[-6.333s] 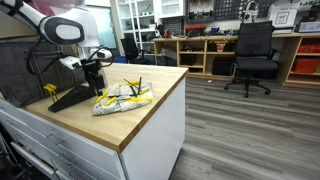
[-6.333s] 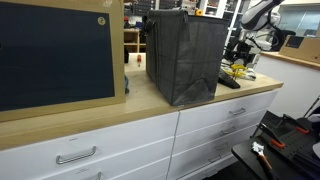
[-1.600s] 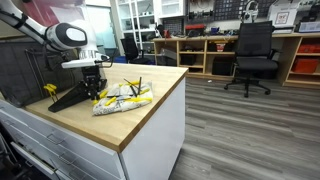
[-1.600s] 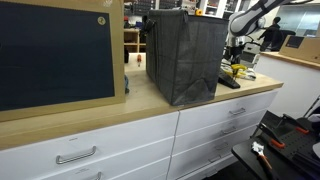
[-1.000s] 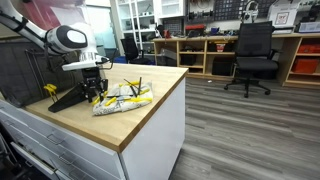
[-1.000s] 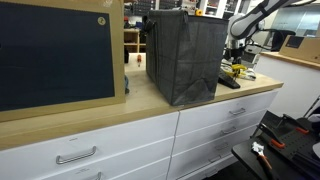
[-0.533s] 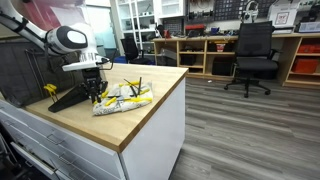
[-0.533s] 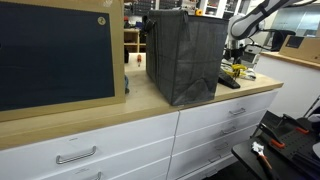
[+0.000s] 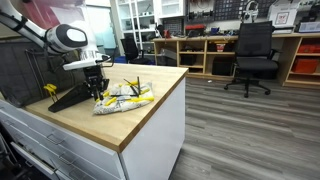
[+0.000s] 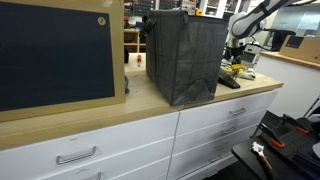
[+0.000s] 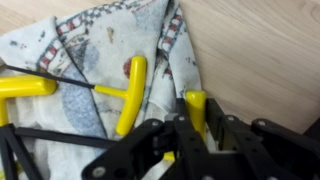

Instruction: Pick up one yellow object from the right and put it in the silver tin

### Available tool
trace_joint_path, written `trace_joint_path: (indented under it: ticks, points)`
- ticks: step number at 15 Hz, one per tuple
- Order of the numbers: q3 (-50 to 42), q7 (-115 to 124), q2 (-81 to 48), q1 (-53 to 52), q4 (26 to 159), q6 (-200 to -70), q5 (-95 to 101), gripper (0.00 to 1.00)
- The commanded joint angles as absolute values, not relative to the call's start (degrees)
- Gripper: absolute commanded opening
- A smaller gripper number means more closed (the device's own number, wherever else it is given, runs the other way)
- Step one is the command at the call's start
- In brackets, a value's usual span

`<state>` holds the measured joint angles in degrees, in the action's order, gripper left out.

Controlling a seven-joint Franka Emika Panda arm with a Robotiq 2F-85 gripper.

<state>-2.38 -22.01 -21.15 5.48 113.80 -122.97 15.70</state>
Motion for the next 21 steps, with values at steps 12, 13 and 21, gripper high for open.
trace_joint_path:
  ticks: [12,13,21]
  points:
    - [1.0,-29.3,-13.6,4.9,120.2,-124.3,12.3,0.06]
    - [1.3,-29.9,-13.4,4.7,121.1,-124.2,12.9,0.06]
    - [0.9,-28.0,-14.0,3.4,123.1,-124.2,14.7,0.76]
